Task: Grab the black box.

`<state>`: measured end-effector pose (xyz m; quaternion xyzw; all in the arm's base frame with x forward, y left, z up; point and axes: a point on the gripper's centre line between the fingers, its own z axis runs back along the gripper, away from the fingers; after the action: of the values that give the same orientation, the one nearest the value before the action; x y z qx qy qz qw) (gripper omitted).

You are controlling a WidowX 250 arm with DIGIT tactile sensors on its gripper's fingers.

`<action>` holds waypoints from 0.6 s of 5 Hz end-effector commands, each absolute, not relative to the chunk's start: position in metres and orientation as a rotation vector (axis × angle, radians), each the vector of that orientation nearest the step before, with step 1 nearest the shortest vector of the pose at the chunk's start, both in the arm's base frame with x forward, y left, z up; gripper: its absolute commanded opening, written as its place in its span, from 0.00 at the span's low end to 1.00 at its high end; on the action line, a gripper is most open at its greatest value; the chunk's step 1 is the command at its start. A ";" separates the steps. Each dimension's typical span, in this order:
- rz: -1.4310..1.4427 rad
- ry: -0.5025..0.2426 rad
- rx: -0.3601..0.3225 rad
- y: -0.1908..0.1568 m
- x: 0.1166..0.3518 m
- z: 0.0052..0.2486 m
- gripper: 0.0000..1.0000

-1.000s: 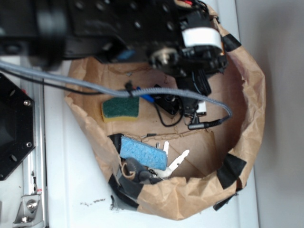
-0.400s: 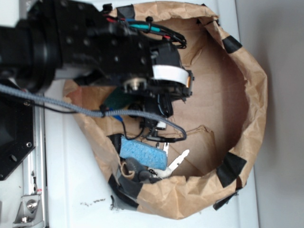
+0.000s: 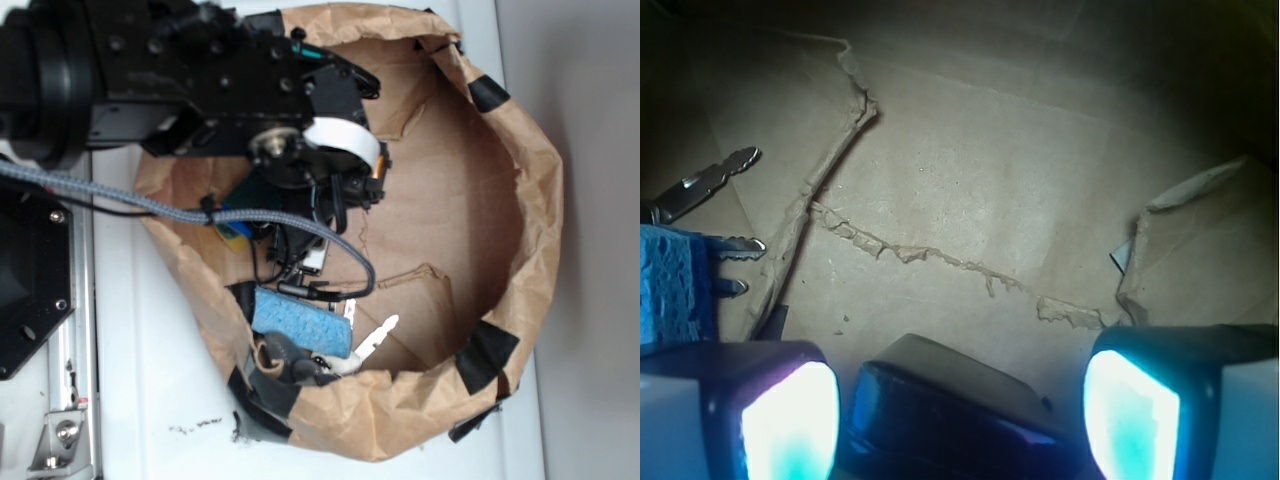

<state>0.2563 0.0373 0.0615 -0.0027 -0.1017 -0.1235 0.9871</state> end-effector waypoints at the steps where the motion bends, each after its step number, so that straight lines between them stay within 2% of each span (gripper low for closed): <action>1: -0.233 -0.249 0.007 0.045 0.261 0.086 1.00; 2: -0.256 -0.216 0.022 0.044 0.257 0.078 1.00; 3: -0.288 -0.189 0.108 0.040 0.254 0.062 1.00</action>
<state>0.2512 0.0341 0.0504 0.0473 -0.0875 -0.1395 0.9852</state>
